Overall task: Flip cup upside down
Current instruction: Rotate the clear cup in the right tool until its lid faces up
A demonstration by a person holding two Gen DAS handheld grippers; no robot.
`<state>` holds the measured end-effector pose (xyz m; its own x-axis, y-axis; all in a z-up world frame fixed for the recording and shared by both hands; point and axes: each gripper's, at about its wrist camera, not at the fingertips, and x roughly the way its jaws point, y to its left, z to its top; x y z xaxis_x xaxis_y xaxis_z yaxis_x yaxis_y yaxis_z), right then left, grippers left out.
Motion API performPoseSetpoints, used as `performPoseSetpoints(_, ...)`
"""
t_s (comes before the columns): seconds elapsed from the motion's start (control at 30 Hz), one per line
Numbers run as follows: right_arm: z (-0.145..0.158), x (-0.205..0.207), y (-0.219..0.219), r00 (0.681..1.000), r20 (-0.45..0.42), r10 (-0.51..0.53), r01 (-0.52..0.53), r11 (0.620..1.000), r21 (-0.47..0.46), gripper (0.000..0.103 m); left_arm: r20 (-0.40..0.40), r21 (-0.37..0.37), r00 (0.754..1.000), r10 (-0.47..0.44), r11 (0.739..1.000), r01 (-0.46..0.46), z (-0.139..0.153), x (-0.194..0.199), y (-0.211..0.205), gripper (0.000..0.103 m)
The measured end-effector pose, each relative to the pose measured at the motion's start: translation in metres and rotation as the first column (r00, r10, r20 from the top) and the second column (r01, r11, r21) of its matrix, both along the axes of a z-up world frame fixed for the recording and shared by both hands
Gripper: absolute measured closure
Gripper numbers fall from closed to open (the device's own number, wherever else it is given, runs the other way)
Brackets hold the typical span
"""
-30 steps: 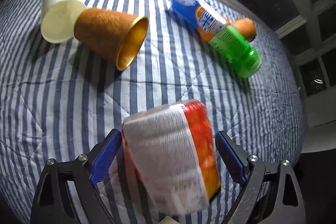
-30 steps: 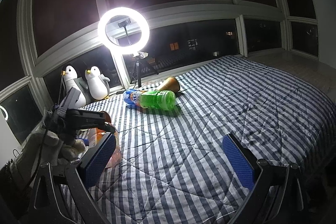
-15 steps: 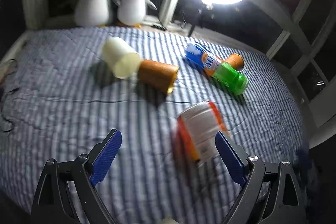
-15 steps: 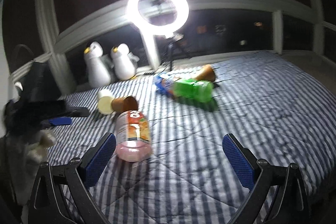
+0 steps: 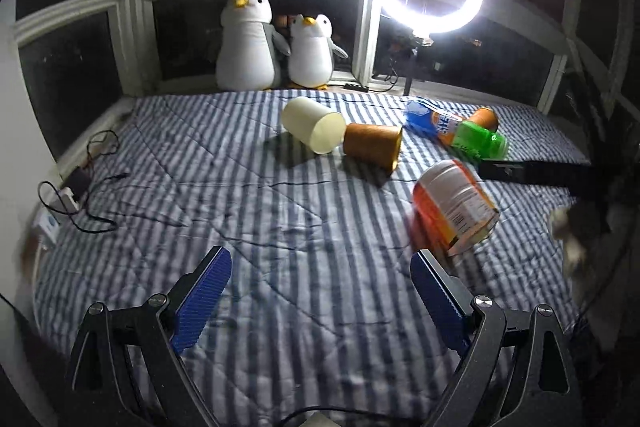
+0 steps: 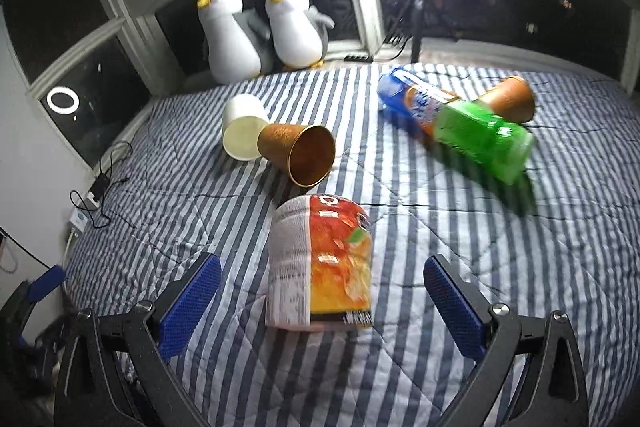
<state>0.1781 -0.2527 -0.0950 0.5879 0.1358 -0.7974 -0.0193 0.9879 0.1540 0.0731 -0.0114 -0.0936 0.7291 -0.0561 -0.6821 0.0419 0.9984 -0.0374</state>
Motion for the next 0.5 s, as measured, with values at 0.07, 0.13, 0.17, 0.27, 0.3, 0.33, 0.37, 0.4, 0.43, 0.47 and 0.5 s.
performPoseSetpoints(0.07, -0.006, 0.014, 0.0, 0.999, -0.043, 0.014, -0.015, 1.0, -0.008, 0.003, -0.006, 0.001, 1.0, -0.006, 1.0, 0.006, -0.001, -0.002, 0.002, 0.01)
performPoseSetpoints(0.13, -0.012, 0.027, 0.002, 0.995, -0.093, 0.025, -0.026, 1.0, -0.01, 0.003, -0.009, -0.001, 1.0, -0.006, 1.0, 0.006, -0.002, -0.004, 0.004, 0.01)
performPoseSetpoints(0.17, -0.015, 0.032, 0.004, 0.993, -0.113, 0.034, -0.035, 0.999, -0.008, 0.003, -0.011, -0.004, 1.0, -0.003, 1.0, 0.003, -0.003, -0.004, 0.005, 0.01)
performPoseSetpoints(0.27, -0.023, 0.049, 0.01, 0.984, -0.169, 0.055, -0.059, 0.998, -0.019, 0.003, -0.019, -0.021, 1.0, 0.008, 1.0, -0.008, -0.007, -0.004, 0.011, 0.01)
performPoseSetpoints(0.3, -0.026, 0.055, 0.012, 0.98, -0.19, 0.061, -0.067, 0.997, -0.025, 0.003, -0.024, -0.031, 1.0, 0.012, 0.999, -0.013, -0.008, -0.003, 0.014, 0.01)
performPoseSetpoints(0.33, -0.03, 0.061, 0.014, 0.972, -0.222, 0.076, -0.083, 0.996, -0.024, 0.003, -0.031, -0.041, 0.999, 0.017, 0.999, -0.018, -0.009, -0.003, 0.017, 0.01)
performPoseSetpoints(0.37, -0.034, 0.066, 0.015, 0.965, -0.247, 0.086, -0.095, 0.995, -0.022, 0.003, -0.035, -0.047, 0.999, 0.024, 0.999, -0.026, -0.01, -0.003, 0.02, 0.01)
performPoseSetpoints(0.4, -0.037, 0.071, 0.017, 0.959, -0.27, 0.087, -0.099, 0.995, -0.029, 0.003, -0.037, -0.052, 0.999, 0.03, 0.998, -0.031, -0.011, -0.003, 0.022, 0.01)
performPoseSetpoints(0.43, -0.04, 0.074, 0.018, 0.955, -0.285, 0.084, -0.101, 0.994, -0.045, 0.003, -0.04, -0.058, 0.999, 0.036, 0.998, -0.038, -0.012, -0.003, 0.026, 0.01)
performPoseSetpoints(0.47, -0.043, 0.077, 0.02, 0.95, -0.299, 0.085, -0.109, 0.992, -0.064, 0.003, -0.04, -0.062, 0.998, 0.04, 0.997, -0.042, -0.012, -0.003, 0.028, 0.01)
performPoseSetpoints(0.5, -0.046, 0.08, 0.023, 0.947, -0.311, 0.087, -0.119, 0.989, -0.084, 0.003, -0.04, -0.067, 0.998, 0.045, 0.997, -0.047, -0.013, -0.003, 0.03, 0.01)
